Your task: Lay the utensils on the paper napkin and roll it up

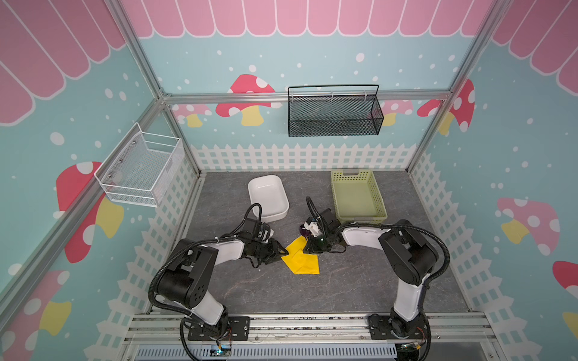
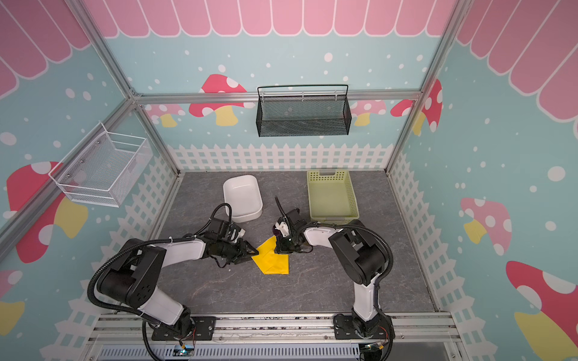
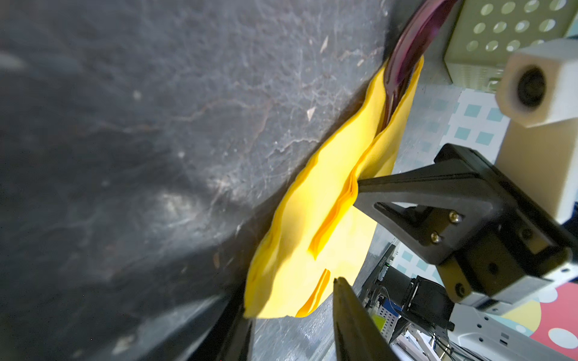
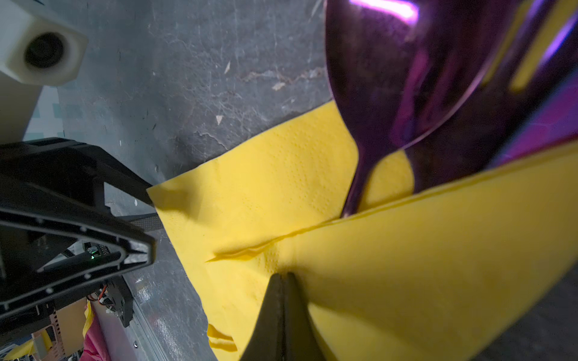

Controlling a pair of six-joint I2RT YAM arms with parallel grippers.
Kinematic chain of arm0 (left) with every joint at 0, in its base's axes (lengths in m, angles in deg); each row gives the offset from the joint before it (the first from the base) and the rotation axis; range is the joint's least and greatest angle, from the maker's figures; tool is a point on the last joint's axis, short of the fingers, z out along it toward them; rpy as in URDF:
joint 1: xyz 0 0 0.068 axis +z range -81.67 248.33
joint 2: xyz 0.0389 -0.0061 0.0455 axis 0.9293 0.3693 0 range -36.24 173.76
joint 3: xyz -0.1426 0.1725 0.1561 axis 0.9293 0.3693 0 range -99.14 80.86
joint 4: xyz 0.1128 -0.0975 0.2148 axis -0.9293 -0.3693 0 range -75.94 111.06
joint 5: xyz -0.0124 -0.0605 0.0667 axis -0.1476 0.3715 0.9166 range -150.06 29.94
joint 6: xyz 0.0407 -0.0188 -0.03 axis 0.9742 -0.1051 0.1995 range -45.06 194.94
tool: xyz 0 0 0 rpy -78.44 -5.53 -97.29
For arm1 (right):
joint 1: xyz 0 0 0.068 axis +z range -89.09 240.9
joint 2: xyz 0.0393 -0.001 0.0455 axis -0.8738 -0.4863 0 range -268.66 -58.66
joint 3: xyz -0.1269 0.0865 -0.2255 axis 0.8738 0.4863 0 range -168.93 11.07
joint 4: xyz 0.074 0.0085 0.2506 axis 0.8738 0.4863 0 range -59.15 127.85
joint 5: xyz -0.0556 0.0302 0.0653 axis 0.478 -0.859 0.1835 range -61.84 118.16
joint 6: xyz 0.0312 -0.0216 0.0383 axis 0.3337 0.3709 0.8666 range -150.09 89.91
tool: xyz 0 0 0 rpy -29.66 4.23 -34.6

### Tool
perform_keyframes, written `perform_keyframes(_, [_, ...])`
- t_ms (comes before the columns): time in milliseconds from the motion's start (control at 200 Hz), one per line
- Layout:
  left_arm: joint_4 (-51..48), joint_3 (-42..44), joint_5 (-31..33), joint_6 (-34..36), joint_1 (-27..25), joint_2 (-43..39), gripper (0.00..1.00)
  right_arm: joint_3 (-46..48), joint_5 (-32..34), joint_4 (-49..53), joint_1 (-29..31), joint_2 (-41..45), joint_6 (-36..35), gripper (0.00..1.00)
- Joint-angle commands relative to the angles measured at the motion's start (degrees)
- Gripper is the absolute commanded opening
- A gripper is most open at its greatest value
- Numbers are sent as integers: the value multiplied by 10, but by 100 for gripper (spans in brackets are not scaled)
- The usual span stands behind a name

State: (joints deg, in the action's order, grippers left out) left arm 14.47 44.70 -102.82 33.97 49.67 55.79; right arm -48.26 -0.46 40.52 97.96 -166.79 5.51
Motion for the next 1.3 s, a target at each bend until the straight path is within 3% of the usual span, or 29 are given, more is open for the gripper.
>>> perform_keyframes(0, [19, 11, 11, -26, -10, 12, 40, 15, 23, 26, 0, -28, -6, 5])
perform_keyframes(165, [18, -11, 29, -29, -14, 19, 35, 15, 25, 27, 0, -26, -7, 5])
perform_keyframes(335, [-48, -44, 68, 5, -20, -3, 33, 16, 23, 27, 0, -26, -7, 5])
perform_keyframes(635, [-93, -72, 77, 26, -36, -17, 9, 14, 23, 27, -1, -24, -6, 5])
perform_keyframes(1296, [-36, -145, 41, -49, -135, 76, 4, 23, 19, 12, 0, -20, 1, 4])
